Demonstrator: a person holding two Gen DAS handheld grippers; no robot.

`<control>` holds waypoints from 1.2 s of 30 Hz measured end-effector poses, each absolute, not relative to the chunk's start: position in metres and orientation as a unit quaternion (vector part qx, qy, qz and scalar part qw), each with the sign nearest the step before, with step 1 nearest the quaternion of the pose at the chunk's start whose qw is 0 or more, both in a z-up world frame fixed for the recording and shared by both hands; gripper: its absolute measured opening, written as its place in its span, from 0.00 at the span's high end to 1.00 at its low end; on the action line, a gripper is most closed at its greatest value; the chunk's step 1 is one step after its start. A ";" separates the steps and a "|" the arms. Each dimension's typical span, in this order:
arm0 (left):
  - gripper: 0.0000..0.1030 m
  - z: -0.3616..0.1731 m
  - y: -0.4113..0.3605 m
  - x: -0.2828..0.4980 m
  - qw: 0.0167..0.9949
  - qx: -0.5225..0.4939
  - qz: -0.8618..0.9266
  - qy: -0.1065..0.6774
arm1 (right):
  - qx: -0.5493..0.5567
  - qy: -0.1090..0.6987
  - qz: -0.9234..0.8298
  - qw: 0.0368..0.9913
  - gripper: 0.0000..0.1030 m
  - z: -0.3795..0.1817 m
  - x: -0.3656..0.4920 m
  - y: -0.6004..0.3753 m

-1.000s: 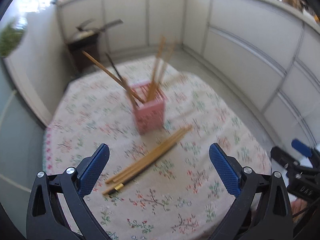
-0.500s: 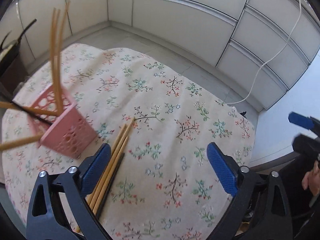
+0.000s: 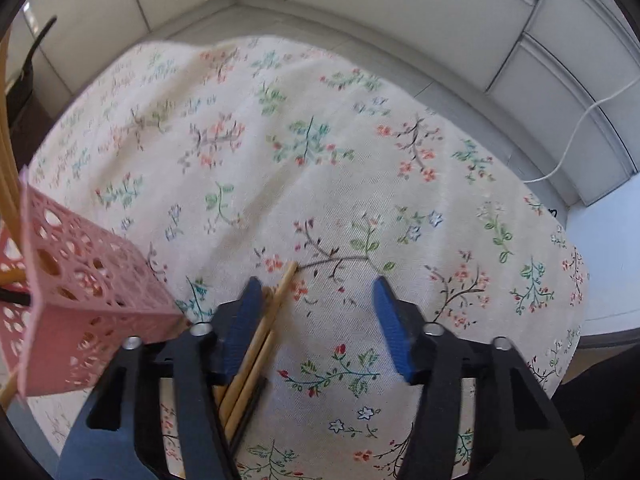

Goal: Organize utensils
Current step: 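Lower the left tool onto the chopstick pile and grasp a bamboo chopstick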

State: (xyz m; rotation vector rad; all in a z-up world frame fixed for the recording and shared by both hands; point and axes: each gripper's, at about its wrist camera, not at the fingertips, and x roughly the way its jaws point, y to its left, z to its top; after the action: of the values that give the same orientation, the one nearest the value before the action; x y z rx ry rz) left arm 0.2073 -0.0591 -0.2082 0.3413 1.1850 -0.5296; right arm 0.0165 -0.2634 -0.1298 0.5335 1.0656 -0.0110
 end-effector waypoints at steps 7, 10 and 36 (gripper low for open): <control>1.00 -0.202 -0.053 0.199 0.780 0.109 -0.251 0.563 | 0.243 0.502 -0.006 0.830 0.07 -0.130 0.015 -0.261; 1.00 -0.193 -0.051 0.192 0.785 0.099 -0.253 0.557 | 0.245 0.502 -0.013 0.829 0.07 -0.130 0.015 -0.264; 0.54 -0.207 -0.049 0.197 0.805 0.220 -0.176 0.522 | 0.259 0.518 0.003 0.815 0.07 -0.137 0.017 -0.264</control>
State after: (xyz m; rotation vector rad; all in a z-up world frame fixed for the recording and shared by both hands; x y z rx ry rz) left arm 0.1973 -0.0489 -0.2069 0.4705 1.1180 -0.3773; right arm 0.0169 -0.2638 -0.1370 0.5515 1.1053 0.0055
